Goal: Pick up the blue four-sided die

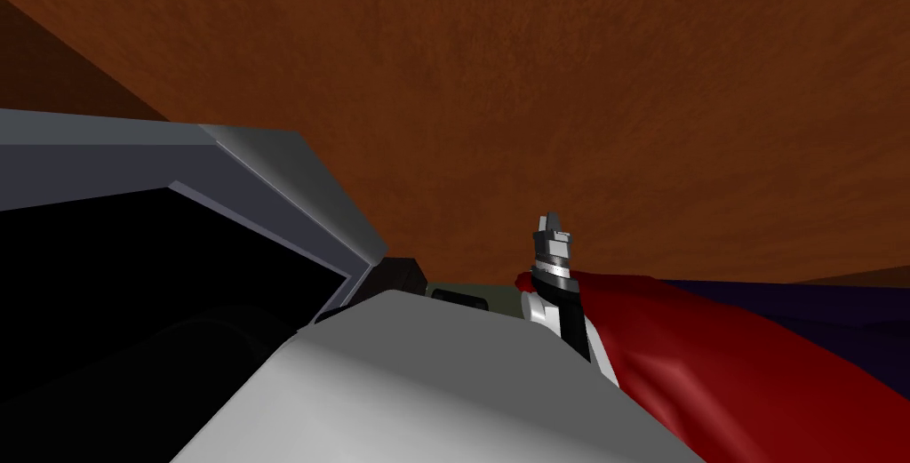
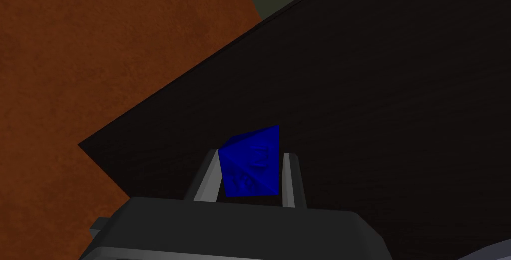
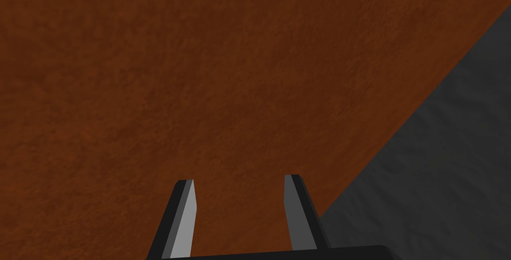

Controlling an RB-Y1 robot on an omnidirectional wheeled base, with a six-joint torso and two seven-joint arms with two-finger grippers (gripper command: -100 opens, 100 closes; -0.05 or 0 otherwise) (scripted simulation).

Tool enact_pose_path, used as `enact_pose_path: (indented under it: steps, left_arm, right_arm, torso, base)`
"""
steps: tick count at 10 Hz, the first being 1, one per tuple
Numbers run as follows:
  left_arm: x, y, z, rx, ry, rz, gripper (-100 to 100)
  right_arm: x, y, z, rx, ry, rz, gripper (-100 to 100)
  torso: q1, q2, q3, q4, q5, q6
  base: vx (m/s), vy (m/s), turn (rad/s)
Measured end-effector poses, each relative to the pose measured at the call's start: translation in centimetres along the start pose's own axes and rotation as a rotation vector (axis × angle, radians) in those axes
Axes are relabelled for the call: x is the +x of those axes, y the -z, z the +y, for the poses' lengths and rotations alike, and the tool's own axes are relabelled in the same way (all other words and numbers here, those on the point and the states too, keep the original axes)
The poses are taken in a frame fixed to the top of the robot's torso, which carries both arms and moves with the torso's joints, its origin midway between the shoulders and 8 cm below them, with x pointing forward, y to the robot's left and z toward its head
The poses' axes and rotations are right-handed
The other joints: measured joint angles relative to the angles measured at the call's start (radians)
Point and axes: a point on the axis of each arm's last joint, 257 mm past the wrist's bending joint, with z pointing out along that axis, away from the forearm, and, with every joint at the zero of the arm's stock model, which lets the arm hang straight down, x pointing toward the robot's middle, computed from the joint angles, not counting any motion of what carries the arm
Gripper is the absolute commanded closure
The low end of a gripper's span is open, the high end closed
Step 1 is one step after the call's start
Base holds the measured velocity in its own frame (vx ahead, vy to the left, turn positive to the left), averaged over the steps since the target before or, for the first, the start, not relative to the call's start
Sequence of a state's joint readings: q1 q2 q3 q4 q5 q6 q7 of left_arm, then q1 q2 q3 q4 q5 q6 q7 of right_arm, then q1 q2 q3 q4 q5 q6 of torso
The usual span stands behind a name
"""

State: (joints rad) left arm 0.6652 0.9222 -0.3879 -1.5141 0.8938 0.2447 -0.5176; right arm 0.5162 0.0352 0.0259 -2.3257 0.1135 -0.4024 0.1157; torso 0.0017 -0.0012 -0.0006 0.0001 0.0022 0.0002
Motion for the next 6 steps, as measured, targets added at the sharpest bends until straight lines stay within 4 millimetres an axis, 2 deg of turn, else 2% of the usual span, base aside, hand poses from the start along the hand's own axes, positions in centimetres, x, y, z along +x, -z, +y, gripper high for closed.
enact_pose_path:
  steps: [1,2,6]
  left_arm:
    - [0.0,0.0,0.0,0.000,0.000,0.000,0]
    - [0.0,0.0,0.0,0.000,0.000,0.000,100]
    - [-1.4,1.7,-0.5,0.000,-0.022,0.004,100]
  right_arm:
    - [0.0,0.0,0.0,0.000,0.000,0.000,0]
    - [0.0,0.0,0.0,0.000,0.000,0.000,0]
    - [0.0,0.0,0.0,0.000,0.000,0.000,0]
  torso:
    - [0.000,0.000,0.000,0.000,0.000,0.000]
    - [0.000,0.000,0.000,0.000,0.000,0.000]
    - [-0.003,0.000,0.000,0.000,-0.001,0.000]
  base:
    - [0.000,0.000,0.000]
    - [0.001,-0.021,0.076]
    - [0.004,-0.033,0.048]
